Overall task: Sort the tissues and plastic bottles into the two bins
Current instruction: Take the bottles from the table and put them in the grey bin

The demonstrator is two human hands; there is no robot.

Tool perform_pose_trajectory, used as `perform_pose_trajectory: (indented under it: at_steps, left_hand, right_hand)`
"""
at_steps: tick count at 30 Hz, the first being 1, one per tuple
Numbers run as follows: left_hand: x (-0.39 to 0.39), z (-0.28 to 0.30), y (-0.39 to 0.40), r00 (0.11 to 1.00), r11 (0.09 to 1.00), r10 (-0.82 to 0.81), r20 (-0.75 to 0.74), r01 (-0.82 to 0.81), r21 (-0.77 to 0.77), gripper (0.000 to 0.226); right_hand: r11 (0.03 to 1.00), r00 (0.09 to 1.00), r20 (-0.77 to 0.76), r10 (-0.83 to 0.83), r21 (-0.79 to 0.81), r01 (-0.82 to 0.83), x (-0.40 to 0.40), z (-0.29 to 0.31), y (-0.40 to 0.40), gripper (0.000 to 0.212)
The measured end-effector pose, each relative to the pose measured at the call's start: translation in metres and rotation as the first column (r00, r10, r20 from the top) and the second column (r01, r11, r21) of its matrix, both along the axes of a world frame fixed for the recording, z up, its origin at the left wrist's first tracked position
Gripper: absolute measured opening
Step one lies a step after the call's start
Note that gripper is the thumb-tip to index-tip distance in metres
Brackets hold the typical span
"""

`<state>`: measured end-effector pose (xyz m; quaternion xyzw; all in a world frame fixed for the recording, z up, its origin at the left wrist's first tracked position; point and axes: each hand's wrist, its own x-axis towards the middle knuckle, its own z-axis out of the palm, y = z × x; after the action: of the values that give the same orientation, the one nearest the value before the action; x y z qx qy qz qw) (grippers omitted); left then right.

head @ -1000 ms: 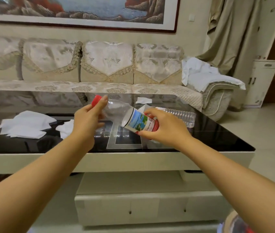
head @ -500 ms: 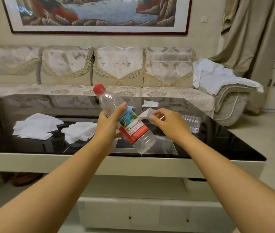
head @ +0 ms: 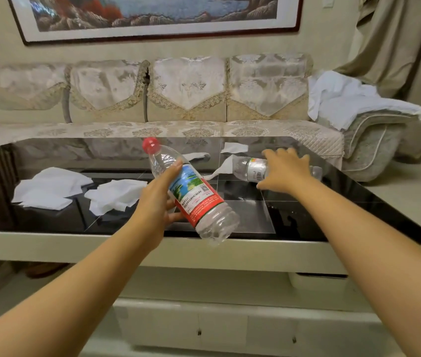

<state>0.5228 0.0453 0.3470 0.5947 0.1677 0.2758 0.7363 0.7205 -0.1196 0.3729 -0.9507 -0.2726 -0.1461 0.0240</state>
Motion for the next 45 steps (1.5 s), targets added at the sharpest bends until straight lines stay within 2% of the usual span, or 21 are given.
perform_pose_trajectory:
  at_steps: [4, 7, 10, 13, 17, 20, 22, 24, 27, 29, 31, 36, 45]
  left_hand:
    - [-0.004, -0.003, 0.0, 1.0, 1.0, 0.004, -0.019, -0.005, -0.012, 0.045]
    - [-0.011, -0.003, -0.001, 1.0, 1.0, 0.006, -0.015, -0.006, -0.002, 0.038]
    - [-0.021, -0.005, -0.003, 1.0, 1.0, 0.013, -0.009, -0.013, 0.021, 0.034]
    - [-0.029, -0.007, -0.006, 1.0, 0.998, 0.019, -0.012, -0.018, 0.054, 0.035]
    - [-0.039, -0.007, -0.014, 1.0, 0.994, -0.005, -0.031, 0.008, 0.107, 0.047]
    - [-0.045, -0.007, -0.024, 0.995, 0.983, -0.086, -0.059, 0.094, 0.157, 0.063]
    - [-0.049, -0.007, -0.034, 0.987, 0.961, -0.145, -0.072, 0.157, 0.227, 0.07]
    - [-0.053, -0.008, -0.044, 0.979, 0.942, -0.186, -0.08, 0.201, 0.269, 0.076]
    - [-0.055, -0.011, -0.064, 0.964, 0.92, -0.244, -0.109, 0.266, 0.287, 0.083]
    - [-0.055, -0.014, -0.08, 0.948, 0.899, -0.293, -0.124, 0.318, 0.3, 0.083]
    - [-0.055, -0.018, -0.098, 0.928, 0.871, -0.345, -0.139, 0.372, 0.321, 0.082]
    - [-0.052, -0.04, -0.156, 0.853, 0.793, -0.492, -0.173, 0.521, 0.316, 0.086]
    - [-0.03, -0.115, -0.252, 0.731, 0.7, -0.654, -0.194, 0.682, 0.211, 0.085]
  right_hand:
    - [0.993, 0.999, 0.03, -0.03, -0.112, 0.033, -0.006, 0.006, 0.005, 0.07]
    - [0.999, 0.999, -0.042, -0.007, -0.054, 0.005, -0.014, 0.005, 0.004, 0.072]
    - [0.998, 0.999, -0.033, 0.014, -0.062, -0.016, -0.023, 0.005, -0.001, 0.062]
    - [0.997, 0.998, -0.065, 0.002, -0.074, -0.007, -0.039, 0.005, -0.01, 0.069]
    - [0.994, 0.993, -0.101, 0.064, 0.094, -0.054, -0.075, 0.004, -0.027, 0.072]
    - [0.972, 0.992, -0.025, 0.123, 0.204, -0.116, -0.107, 0.001, -0.041, 0.071]
    - [0.937, 0.988, -0.047, 0.15, 0.325, -0.126, -0.127, 0.001, -0.053, 0.071]
    - [0.869, 0.968, -0.176, 0.178, 0.49, -0.07, -0.143, -0.001, -0.067, 0.072]
    - [0.71, 0.912, -0.315, 0.263, 0.703, 0.038, -0.157, -0.014, -0.092, 0.071]
    - [0.616, 0.876, -0.361, 0.321, 0.782, 0.097, -0.163, -0.025, -0.11, 0.069]
    - [0.556, 0.847, -0.394, 0.358, 0.818, 0.146, -0.171, -0.038, -0.13, 0.072]
    - [0.519, 0.84, -0.43, 0.331, 0.826, 0.219, -0.191, -0.068, -0.192, 0.086]
    - [0.409, 0.812, -0.542, 0.217, 0.806, 0.428, -0.197, -0.15, -0.303, 0.081]
